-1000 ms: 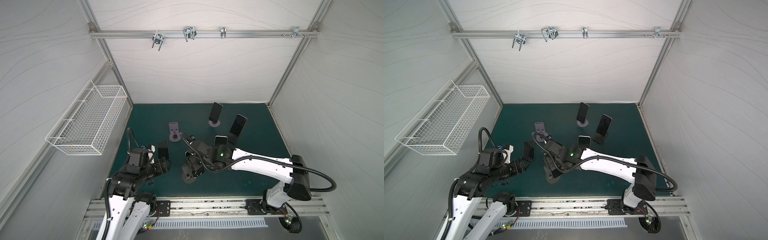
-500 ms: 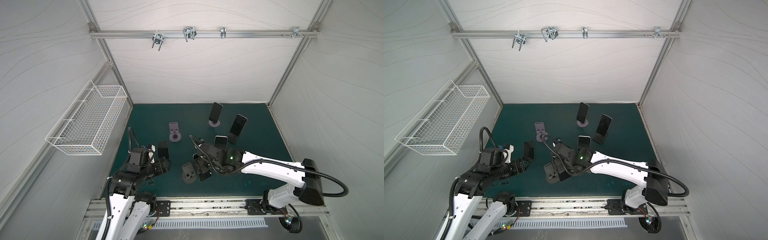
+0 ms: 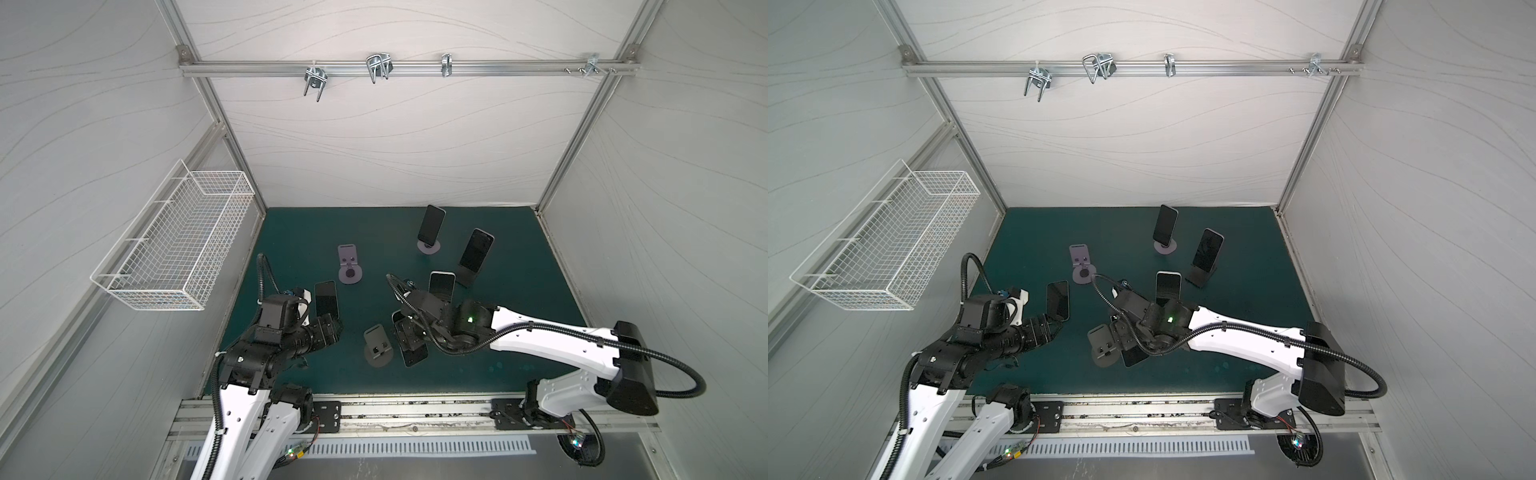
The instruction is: Remove the phone from the phone stand
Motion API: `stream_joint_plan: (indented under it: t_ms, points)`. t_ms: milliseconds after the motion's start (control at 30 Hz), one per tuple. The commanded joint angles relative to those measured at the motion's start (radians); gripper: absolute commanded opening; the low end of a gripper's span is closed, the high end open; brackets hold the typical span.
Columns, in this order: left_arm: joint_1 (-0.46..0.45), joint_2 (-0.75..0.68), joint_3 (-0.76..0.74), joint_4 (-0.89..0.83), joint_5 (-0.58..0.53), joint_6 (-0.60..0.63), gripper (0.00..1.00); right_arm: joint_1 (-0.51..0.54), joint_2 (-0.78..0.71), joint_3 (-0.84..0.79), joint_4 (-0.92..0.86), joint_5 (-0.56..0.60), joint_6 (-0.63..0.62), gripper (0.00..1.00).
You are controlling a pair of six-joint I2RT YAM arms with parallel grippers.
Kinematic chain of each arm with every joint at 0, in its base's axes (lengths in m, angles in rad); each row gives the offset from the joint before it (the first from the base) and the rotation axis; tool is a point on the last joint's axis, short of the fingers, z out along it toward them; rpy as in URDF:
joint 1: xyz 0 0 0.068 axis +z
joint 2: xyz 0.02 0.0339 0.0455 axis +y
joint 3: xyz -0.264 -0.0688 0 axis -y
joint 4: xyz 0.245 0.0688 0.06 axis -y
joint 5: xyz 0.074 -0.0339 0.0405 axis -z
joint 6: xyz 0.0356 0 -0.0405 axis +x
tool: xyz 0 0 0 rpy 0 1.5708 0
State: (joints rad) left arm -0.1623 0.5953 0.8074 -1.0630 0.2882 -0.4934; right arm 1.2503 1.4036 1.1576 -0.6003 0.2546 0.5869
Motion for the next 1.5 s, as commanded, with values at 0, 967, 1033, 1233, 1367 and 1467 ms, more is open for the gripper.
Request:
stream_joint_plan:
  t_ms: [0, 967, 1033, 1233, 1367, 1467]
  points:
    - [-0.014, -0.007, 0.032, 0.041, -0.002, -0.021, 0.83, -0.005, -0.052, 0.004, 0.002, 0.001, 0.013, 0.64]
    - [-0.474, 0.228, 0.187, 0.191, -0.240, -0.127, 0.83, -0.023, -0.317, -0.196, -0.132, 0.010, 0.152, 0.59]
    - [-0.512, 0.252, 0.202, 0.191, -0.258, -0.121, 0.83, -0.023, -0.332, -0.202, -0.159, 0.020, 0.166, 0.59]
    - [-0.581, 0.295, 0.221, 0.208, -0.280, -0.099, 0.83, -0.023, -0.393, -0.223, -0.248, 0.049, 0.212, 0.59]
    - [-0.606, 0.307, 0.216, 0.221, -0.287, -0.090, 0.83, -0.023, -0.431, -0.243, -0.310, 0.061, 0.249, 0.59]
    - [-0.621, 0.316, 0.210, 0.238, -0.284, -0.085, 0.83, -0.024, -0.456, -0.259, -0.345, 0.065, 0.276, 0.59]
